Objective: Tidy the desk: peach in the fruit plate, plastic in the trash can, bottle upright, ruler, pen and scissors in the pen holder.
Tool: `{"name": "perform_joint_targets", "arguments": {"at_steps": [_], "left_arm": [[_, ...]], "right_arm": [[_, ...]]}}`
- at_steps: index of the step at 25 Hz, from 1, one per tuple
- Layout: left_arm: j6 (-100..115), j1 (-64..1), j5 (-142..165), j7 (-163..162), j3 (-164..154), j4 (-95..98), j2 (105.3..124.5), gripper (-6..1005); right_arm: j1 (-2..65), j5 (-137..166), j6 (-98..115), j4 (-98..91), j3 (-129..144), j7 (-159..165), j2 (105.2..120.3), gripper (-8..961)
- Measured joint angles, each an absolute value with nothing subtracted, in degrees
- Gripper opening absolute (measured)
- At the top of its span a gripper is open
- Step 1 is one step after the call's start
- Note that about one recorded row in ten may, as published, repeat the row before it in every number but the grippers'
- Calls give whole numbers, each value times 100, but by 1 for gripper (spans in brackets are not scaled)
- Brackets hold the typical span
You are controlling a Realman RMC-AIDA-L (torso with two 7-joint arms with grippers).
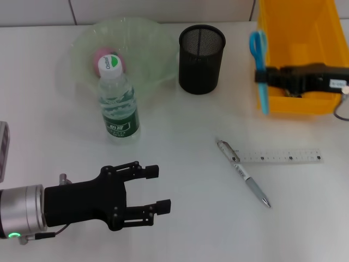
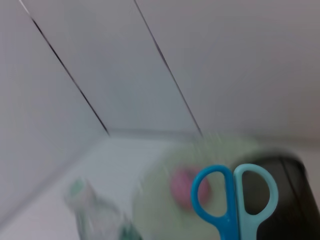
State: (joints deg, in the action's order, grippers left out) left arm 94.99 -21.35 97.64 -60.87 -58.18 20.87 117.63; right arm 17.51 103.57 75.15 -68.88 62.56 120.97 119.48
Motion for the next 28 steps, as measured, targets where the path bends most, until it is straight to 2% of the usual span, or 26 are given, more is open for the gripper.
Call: {"name": "perform_joint_targets", "arguments": {"at_steps": [8, 13, 20, 28], "left_arm": [[9528, -2141, 9764, -6092, -5796, 2082, 11790, 802], [9528, -2145, 9765, -6091, -5782, 2083, 11801, 802], [9515, -2145, 9763, -6073, -5770, 2083, 11803, 802], [9491, -2182, 9747, -6073, -5756, 2092, 11804, 802]], "right_arm": [[2937, 7115, 6841, -3560, 6255, 8147, 11950, 302], [3771, 5624, 6729, -2133, 6316, 6477, 11979, 315], [4674, 5248, 5890, -1269, 6294, 5615, 11996, 333], [4933, 5032, 5366, -1099, 6414, 5316, 11996, 355]]}}
